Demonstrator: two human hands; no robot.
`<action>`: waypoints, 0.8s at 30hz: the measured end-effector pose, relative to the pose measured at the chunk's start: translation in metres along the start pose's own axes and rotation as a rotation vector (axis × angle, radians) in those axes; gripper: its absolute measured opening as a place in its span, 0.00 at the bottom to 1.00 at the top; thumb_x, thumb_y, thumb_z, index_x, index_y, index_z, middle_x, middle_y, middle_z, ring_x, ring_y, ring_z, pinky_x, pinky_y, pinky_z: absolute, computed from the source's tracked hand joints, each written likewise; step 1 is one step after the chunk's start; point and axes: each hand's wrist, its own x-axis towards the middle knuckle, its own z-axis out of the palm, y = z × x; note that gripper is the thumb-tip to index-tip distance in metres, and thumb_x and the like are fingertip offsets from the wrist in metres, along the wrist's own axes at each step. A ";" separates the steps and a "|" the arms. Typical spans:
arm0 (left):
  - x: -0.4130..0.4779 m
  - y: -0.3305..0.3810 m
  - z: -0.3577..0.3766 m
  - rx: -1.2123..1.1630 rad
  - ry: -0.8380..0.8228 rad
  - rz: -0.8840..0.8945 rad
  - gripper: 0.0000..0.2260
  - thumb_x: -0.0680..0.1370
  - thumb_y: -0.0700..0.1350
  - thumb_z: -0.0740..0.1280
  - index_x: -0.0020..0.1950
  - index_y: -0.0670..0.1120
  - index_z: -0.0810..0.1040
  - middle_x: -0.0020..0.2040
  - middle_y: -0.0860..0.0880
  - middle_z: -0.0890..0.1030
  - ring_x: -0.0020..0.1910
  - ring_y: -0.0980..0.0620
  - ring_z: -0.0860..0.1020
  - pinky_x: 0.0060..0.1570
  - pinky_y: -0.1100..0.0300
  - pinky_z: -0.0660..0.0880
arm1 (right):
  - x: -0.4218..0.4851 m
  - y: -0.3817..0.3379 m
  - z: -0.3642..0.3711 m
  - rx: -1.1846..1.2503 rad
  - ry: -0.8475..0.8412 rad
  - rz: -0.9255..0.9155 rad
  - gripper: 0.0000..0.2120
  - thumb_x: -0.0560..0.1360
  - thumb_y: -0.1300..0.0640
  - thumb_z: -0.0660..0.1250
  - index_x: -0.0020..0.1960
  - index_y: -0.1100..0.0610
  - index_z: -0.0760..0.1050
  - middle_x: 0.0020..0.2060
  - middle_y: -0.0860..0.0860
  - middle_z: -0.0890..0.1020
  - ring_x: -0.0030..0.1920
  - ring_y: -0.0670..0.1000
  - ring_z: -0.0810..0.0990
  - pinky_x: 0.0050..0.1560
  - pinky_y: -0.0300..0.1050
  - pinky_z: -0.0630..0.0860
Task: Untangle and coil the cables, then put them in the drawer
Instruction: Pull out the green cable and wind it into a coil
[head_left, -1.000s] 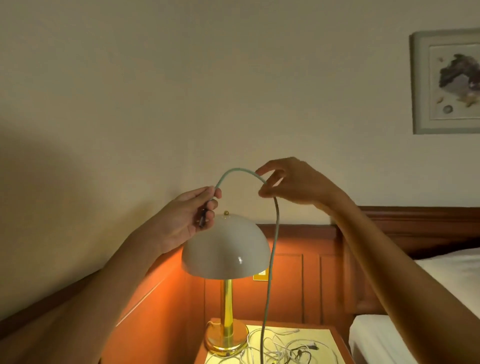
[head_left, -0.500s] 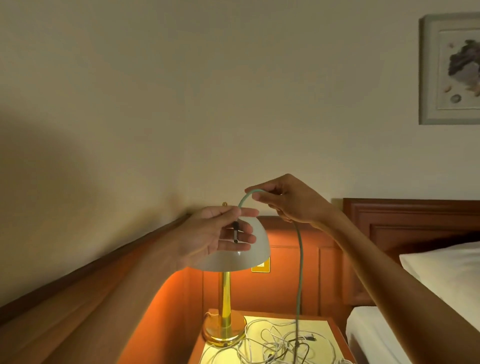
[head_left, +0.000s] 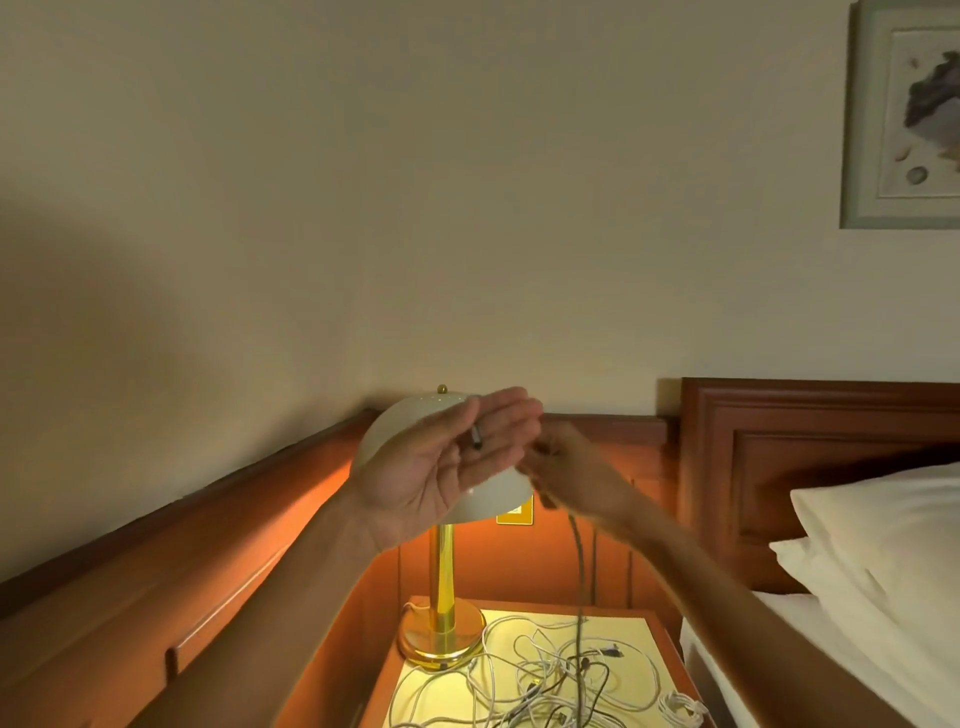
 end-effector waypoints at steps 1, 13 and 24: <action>0.005 -0.002 -0.001 -0.075 0.028 0.031 0.19 0.81 0.45 0.57 0.67 0.38 0.75 0.66 0.40 0.77 0.65 0.46 0.77 0.59 0.56 0.78 | -0.007 0.012 0.017 0.036 0.004 0.026 0.12 0.83 0.52 0.60 0.47 0.57 0.77 0.28 0.47 0.70 0.26 0.45 0.66 0.29 0.43 0.66; 0.009 -0.020 -0.034 0.821 0.261 0.035 0.16 0.80 0.42 0.65 0.67 0.42 0.75 0.62 0.50 0.82 0.61 0.54 0.79 0.62 0.59 0.75 | -0.045 -0.012 0.014 -0.602 0.041 -0.037 0.10 0.80 0.48 0.65 0.55 0.47 0.83 0.39 0.43 0.82 0.36 0.40 0.75 0.35 0.31 0.65; -0.020 -0.010 -0.032 0.672 -0.304 -0.457 0.13 0.80 0.41 0.62 0.61 0.43 0.80 0.57 0.43 0.83 0.58 0.45 0.81 0.59 0.55 0.76 | -0.009 -0.047 -0.025 -0.382 -0.343 -0.254 0.05 0.73 0.54 0.76 0.46 0.54 0.86 0.32 0.43 0.84 0.32 0.43 0.80 0.34 0.34 0.70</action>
